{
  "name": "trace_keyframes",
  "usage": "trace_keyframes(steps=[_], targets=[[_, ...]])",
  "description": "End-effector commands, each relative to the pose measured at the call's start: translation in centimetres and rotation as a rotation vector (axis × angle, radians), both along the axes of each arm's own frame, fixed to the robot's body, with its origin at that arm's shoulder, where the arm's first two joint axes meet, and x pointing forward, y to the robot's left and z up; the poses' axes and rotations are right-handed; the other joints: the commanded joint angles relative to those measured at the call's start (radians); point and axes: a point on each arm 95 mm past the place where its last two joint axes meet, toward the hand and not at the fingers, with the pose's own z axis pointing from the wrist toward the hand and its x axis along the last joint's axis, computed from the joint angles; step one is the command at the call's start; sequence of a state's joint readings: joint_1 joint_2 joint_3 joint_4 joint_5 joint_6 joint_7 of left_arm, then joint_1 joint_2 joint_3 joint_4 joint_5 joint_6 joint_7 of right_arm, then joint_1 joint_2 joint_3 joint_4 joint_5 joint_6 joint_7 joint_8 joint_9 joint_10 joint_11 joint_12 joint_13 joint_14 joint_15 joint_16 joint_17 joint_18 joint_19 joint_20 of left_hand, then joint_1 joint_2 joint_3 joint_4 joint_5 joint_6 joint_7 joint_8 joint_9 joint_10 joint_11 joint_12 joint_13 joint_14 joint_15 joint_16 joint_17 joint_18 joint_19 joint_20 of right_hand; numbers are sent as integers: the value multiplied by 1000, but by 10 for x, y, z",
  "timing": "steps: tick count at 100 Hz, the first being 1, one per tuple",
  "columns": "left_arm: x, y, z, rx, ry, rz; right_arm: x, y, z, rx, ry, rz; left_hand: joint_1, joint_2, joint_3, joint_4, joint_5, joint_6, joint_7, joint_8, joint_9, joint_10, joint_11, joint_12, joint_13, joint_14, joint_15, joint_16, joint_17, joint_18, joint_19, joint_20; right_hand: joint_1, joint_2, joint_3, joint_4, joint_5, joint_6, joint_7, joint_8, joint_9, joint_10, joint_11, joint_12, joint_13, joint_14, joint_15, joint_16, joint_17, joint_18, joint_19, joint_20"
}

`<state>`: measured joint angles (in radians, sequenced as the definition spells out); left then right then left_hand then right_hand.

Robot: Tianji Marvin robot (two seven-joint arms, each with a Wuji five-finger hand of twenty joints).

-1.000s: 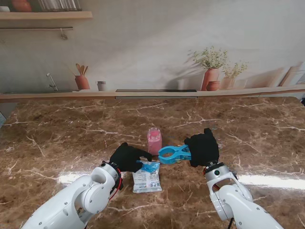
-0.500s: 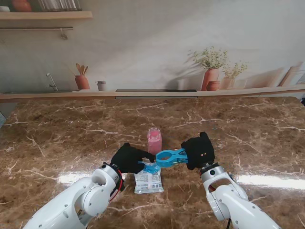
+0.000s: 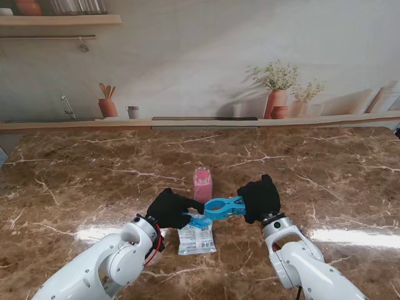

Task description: Fill the seasoning bottle

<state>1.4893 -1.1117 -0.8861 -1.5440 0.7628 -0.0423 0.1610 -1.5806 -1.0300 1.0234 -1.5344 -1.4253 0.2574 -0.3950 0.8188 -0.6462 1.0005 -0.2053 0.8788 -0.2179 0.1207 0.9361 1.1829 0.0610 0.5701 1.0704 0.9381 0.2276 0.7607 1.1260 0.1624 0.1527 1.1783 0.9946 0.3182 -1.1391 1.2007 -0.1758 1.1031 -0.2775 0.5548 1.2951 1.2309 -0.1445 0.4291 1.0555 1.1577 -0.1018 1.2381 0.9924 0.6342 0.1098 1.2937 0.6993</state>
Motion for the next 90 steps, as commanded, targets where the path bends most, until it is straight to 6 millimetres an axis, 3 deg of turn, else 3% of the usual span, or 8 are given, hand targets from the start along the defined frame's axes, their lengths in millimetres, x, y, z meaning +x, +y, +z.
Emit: trace_keyframes(steps=[1, 90], targets=[[-3, -4, 0, -7, -4, -8, -4, -1, -7, -7, 36, -14, 15, 25, 51, -17, 20, -56, 857, 17, 28, -49, 48, 21, 5, -14, 29, -5, -25, -29, 27, 35, 83, 19, 85, 0, 214, -145, 793, 98, 204, -77, 762, 120, 47, -23, 29, 21, 1, 33, 39, 28], [-4, -9, 0, -18, -10, -18, -6, 14, -18, -41, 201, 16, 17, 26, 49, -19, 17, -57, 858, 16, 26, -50, 44, 21, -1, -12, 30, -11, -31, -30, 24, 39, 72, 16, 89, -5, 212, -146, 795, 93, 203, -70, 763, 110, 41, -17, 28, 19, -7, 36, 44, 30]])
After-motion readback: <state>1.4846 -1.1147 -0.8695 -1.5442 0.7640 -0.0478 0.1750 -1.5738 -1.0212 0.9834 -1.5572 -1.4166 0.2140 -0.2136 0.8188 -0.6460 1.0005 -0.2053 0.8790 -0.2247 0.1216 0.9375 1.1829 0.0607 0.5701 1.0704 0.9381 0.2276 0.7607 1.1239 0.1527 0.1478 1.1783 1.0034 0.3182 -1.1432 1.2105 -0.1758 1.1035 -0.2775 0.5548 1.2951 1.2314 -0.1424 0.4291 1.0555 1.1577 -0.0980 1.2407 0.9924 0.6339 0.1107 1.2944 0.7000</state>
